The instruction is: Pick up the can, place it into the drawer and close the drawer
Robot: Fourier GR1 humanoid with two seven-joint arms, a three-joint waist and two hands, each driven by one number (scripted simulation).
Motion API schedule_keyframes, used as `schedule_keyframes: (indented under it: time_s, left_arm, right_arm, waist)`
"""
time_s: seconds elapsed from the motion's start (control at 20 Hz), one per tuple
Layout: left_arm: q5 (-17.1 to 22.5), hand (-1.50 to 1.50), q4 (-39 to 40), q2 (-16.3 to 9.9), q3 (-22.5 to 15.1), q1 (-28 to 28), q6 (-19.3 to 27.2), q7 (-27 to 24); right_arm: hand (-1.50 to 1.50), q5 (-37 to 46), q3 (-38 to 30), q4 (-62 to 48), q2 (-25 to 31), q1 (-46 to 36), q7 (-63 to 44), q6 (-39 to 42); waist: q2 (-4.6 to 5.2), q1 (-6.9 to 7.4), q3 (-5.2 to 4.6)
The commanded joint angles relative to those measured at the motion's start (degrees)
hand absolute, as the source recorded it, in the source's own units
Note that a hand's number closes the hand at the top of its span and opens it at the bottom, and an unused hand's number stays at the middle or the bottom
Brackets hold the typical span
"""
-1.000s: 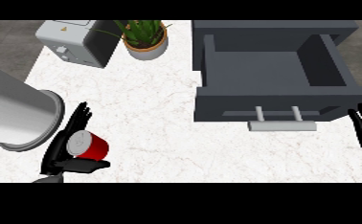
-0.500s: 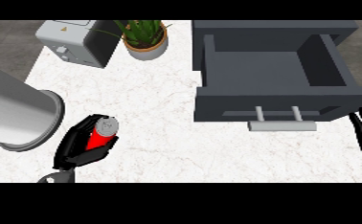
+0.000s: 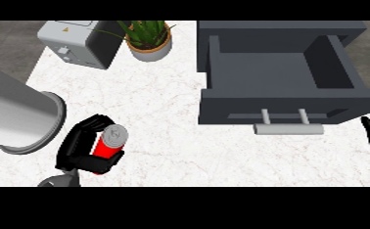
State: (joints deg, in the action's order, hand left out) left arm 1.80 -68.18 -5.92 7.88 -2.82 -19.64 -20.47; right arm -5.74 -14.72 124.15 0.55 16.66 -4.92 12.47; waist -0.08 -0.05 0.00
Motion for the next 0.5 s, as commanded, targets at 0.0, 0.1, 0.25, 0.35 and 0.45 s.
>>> schedule_keyframes:
  time_s: [0.0, 0.1, 0.25, 0.35, 0.45]
  left_arm:
    - [1.1, 1.50, -5.1, 2.3, -0.9, 1.6, 2.1, 1.4]
    - [2.5, 1.50, -5.4, 2.4, 2.9, -2.7, 7.4, 6.6]
    - [-0.4, 1.50, 1.8, 4.5, 6.2, -7.1, 16.5, 0.8]
    - [0.1, 1.50, 0.2, 4.9, 5.2, -11.0, 17.9, 4.7]
    - [0.4, 1.50, -4.1, 5.0, 3.3, -9.7, 17.9, 7.3]
  right_arm:
    - [-1.50, 0.9, 0.5, 0.8, -0.3, -2.8, -2.9, -1.7]
    - [-1.50, 0.5, 1.3, 2.2, -0.5, 0.7, -1.4, -0.9]
    - [-1.50, -1.1, 0.3, 1.5, 0.1, 0.7, -1.2, -0.2]
    - [-1.50, 1.2, 3.6, 1.7, -0.5, 1.4, 0.2, -2.3]
    - [-1.50, -1.3, -0.7, 1.6, 1.4, -1.5, -2.8, -0.7]
  waist:
    - [0.03, 0.05, 0.00]
    - [-0.02, -0.10, 0.02]
    - [0.10, -0.59, -0.02]
    - [0.07, -0.34, 0.00]
    - [0.03, -0.12, 0.01]
